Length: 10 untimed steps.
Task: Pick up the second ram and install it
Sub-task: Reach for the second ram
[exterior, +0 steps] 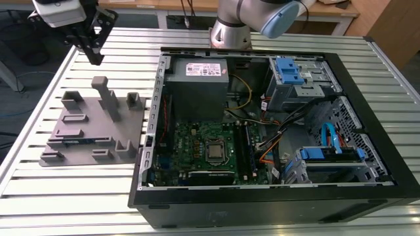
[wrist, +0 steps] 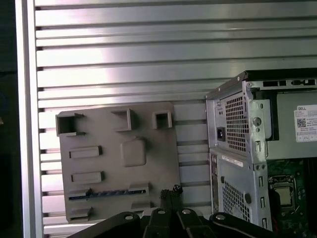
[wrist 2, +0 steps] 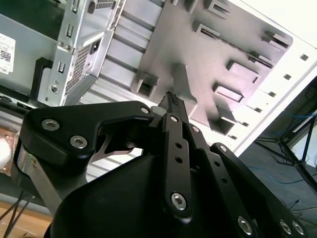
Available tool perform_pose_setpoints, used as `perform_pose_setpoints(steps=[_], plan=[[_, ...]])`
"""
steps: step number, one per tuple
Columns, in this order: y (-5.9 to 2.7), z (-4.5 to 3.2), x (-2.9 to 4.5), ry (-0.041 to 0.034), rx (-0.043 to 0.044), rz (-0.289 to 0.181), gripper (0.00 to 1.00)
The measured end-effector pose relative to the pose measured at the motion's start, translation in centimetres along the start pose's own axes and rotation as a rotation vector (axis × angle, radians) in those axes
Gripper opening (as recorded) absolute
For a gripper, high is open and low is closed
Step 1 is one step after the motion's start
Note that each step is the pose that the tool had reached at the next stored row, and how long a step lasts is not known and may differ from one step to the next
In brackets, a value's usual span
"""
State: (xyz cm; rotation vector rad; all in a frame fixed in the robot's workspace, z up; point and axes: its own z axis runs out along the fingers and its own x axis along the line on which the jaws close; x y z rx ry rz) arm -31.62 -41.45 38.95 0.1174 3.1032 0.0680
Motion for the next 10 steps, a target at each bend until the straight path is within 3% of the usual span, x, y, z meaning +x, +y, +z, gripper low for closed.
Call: perform_pose_setpoints(steps=[4,10], plan=[[-0.40,0.10,0.95,0.0000,0.0000,0.000,0.11],[-0.70,0.88,1.35,0.0000,0.0000,0.000,0.11]])
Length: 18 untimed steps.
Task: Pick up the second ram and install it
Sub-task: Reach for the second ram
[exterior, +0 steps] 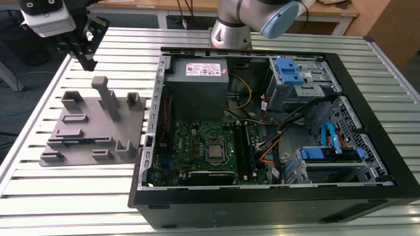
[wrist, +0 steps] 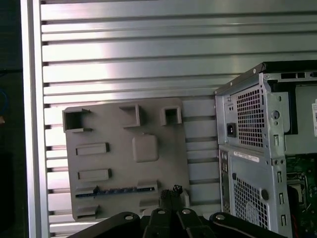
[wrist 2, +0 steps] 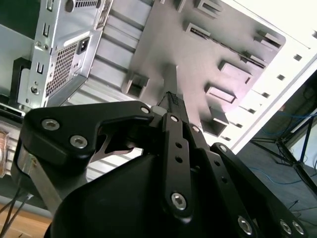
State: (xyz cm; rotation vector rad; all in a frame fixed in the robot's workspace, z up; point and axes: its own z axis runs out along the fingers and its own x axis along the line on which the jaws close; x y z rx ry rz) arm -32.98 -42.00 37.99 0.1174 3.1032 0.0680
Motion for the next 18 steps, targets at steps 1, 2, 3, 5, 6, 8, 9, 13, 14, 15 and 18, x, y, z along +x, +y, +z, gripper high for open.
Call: perform_pose_setpoints(steps=[1,2,3,5,6,8,9,13,14,15,18], plan=[[-0.05,0.19,0.06,0.0000,0.0000,0.000,0.11],[-0.08,0.35,0.12,0.0000,0.0001,0.000,0.11],[-0.11,0.54,0.18,0.0000,0.0000,0.000,0.11],[-0.17,0.90,0.30,-0.0001,0.0000,0.000,0.11],[-0.20,1.07,0.39,-0.0001,0.0000,0.000,0.11],[-0.30,1.41,0.57,0.0000,0.0001,0.000,0.11],[-0.35,1.58,0.65,0.0000,0.0001,0.000,0.11],[-0.58,2.13,1.09,0.0001,0.0002,0.000,0.11],[-0.63,2.25,1.21,-0.0001,0.0001,0.000,0.11],[-0.69,2.38,1.31,-0.0001,-0.0001,0.000,0.11],[-0.86,2.81,1.56,0.0000,0.0001,0.000,0.11]])
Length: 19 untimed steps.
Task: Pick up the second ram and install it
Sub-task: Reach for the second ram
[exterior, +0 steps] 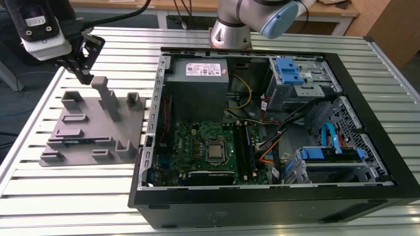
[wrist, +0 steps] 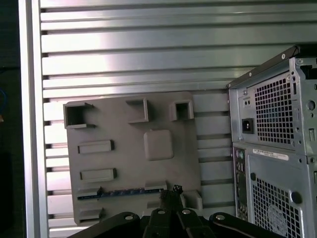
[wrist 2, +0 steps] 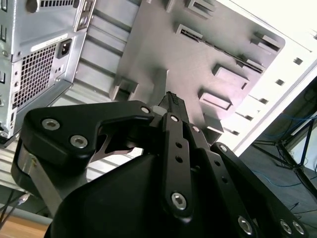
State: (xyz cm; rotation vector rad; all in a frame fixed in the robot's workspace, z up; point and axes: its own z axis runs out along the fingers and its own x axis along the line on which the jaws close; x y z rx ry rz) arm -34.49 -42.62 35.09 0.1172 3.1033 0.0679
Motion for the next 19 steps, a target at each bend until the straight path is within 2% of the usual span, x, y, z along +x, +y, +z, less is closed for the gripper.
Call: perform_pose_setpoints(steps=[12,19], plan=[[-1.09,2.07,0.97,0.0000,0.0000,0.000,0.11],[-1.93,3.28,2.11,-0.0002,-0.0001,0.000,0.11]])
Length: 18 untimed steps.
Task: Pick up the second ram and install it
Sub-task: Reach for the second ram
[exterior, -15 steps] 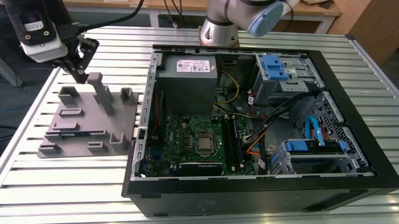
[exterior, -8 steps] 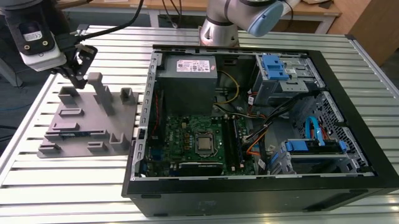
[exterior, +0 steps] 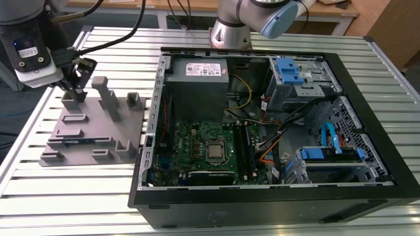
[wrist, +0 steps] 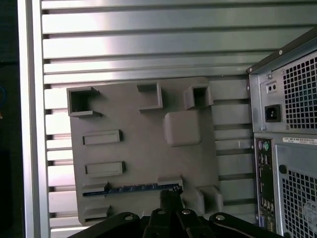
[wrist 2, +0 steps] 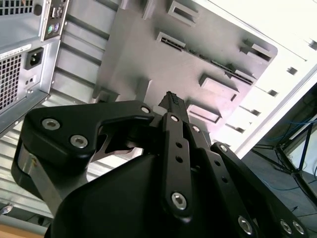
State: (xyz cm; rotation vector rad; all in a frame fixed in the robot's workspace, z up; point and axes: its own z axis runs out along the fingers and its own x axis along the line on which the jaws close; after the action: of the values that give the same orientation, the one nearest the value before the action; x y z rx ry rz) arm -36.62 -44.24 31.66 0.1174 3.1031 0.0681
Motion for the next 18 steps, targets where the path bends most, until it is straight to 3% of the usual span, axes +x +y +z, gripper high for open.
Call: perform_pose_setpoints(steps=[18], plan=[[-0.69,3.08,1.81,0.0002,0.0001,0.000,0.11]])
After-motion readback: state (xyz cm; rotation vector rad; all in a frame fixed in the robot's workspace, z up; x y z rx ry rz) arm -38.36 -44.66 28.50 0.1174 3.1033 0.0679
